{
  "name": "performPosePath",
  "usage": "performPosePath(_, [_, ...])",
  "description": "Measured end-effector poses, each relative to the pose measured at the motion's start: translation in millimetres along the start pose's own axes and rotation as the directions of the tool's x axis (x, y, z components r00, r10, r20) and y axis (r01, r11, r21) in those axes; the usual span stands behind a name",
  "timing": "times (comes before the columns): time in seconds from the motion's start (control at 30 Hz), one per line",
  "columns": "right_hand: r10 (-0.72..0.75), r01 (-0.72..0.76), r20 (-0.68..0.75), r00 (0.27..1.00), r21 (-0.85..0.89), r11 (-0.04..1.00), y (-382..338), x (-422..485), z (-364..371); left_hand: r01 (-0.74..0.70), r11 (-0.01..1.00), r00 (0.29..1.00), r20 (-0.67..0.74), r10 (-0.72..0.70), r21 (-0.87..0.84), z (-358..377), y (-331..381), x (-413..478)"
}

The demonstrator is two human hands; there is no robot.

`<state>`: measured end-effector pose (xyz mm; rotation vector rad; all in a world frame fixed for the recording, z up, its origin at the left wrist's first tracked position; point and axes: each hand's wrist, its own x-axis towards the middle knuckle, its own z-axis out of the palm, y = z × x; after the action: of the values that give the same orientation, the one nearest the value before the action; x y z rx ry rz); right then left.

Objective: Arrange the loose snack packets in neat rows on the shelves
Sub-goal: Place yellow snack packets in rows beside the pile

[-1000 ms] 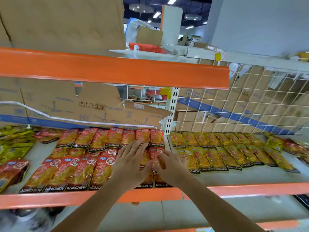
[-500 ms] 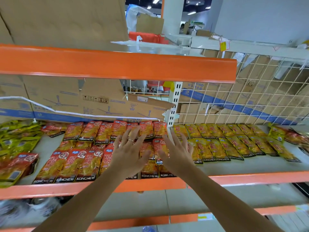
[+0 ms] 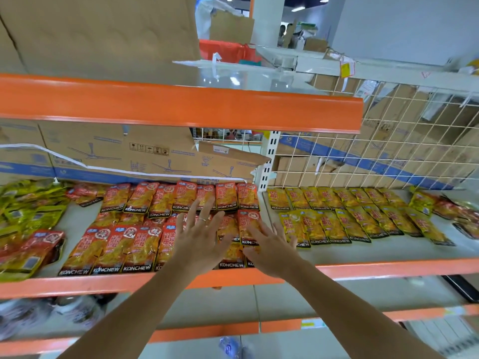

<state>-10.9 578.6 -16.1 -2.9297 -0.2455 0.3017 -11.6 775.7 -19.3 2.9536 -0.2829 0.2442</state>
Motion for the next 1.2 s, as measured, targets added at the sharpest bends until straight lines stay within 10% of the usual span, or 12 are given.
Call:
performPosePath(0.67, [-0.016,0.033,-0.347,0.938,0.042,0.999,-65.6,-55.7,-55.4,0.021,0.998,0.994,-0.109,-0.027,-0.061,-61.3,-37.9,-47.0])
performPosePath(1.2, [-0.367,0.417,-0.357,0.859,0.069,0.906,-178.8,-122.8,-56.0,0.305,0.952,0.92,-0.248,-0.303,-0.032,-127.3,-84.9,-188.6])
